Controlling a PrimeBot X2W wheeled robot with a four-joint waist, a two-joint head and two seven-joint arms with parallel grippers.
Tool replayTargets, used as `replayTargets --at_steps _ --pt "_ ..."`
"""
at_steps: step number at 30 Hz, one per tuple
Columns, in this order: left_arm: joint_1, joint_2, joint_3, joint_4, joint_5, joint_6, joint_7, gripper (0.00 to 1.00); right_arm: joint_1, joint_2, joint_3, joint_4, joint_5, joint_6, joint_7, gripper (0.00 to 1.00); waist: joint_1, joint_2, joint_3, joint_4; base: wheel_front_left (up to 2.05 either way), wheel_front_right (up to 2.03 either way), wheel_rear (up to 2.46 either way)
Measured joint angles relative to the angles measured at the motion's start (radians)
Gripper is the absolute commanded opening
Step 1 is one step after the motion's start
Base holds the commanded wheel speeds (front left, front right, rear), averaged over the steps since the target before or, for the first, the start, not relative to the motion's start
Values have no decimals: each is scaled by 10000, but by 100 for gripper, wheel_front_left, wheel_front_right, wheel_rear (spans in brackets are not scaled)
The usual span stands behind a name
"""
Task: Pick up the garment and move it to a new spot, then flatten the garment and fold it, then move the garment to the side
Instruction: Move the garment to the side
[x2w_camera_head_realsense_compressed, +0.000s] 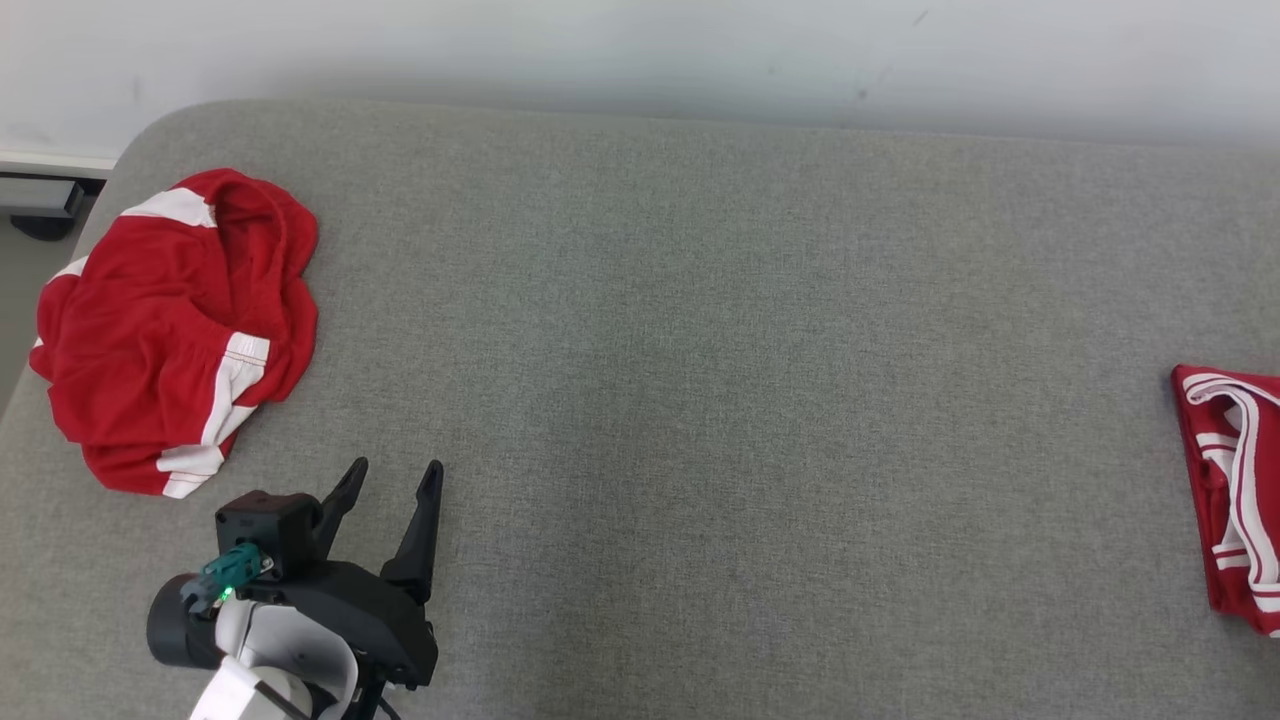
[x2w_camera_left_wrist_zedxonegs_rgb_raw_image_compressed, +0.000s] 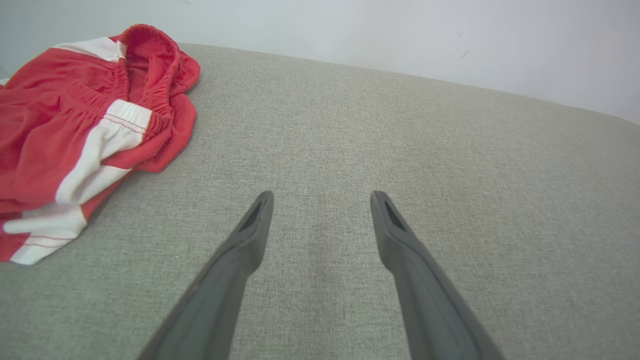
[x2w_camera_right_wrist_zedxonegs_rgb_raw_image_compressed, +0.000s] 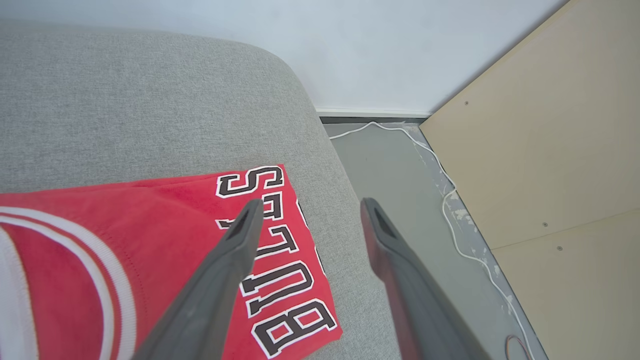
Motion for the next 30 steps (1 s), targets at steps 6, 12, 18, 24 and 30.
replayTargets --at_steps 6,12,18,24,30 --pt "0 -10 -12 75 0 0 -15 100 -317 232 211 29 128 104 -493 100 -1 0 -153 -19 0 0 0" --pt "0 -63 54 140 0 2 -290 100 -443 1145 320 -123 1145 738 -1476 100 -1 0 -454 -16 0 0 0" --pt "0 -42 357 136 25 23 -719 100 -360 2336 744 -796 1779 1379 -2635 100 0 -1 -851 -63 0 0 0" --pt "69 -19 408 142 268 94 -988 100 315 3246 1066 -1592 1883 1567 -3676 100 -1 -1 -1282 -184 0 0 0" --pt "367 12 441 84 328 138 -1072 100 1192 4238 1396 -2550 1847 1383 -4460 100 -1 -1 -1607 -381 0 0 0"
